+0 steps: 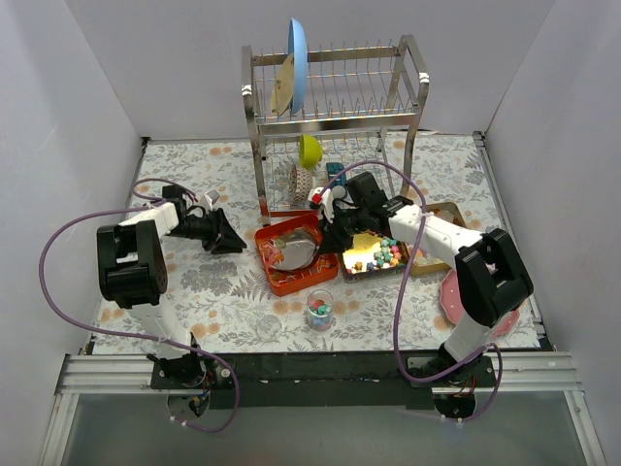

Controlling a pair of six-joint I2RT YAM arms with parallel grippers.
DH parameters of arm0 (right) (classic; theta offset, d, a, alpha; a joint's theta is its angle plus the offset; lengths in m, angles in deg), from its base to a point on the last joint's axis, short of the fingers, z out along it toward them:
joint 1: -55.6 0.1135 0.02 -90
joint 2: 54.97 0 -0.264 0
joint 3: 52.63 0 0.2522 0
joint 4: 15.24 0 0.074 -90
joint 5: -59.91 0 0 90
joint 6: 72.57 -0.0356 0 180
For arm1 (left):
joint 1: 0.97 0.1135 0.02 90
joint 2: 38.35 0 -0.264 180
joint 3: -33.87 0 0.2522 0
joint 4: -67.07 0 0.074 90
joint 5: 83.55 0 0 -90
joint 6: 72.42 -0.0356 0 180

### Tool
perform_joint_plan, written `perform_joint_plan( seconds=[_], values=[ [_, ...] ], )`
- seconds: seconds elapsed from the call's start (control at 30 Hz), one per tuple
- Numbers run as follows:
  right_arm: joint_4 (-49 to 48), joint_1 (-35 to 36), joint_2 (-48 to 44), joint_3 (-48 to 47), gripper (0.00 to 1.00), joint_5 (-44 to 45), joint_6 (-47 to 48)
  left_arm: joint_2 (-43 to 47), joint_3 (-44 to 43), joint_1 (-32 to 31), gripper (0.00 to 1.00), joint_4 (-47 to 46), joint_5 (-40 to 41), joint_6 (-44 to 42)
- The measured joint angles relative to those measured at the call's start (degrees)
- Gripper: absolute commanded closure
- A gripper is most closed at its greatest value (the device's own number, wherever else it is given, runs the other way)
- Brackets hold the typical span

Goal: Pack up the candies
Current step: Scoop the fake candies from the storage box.

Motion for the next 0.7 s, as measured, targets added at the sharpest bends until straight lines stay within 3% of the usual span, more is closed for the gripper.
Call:
perform_joint_plan(
  seconds=[0.5,0.7],
  values=[
    [-1.86,1.44,1.86,2.69,0.98,4.02,0.09,0.0,-0.44,0.42,0.71,-0.31,-0.44,-0.44],
    [-0.13,2.82,5.33,-0.79,0.74,5.97,0.81,0.0,-0.44,0.42,0.71,-0.39,-0.42,-0.48]
  ],
)
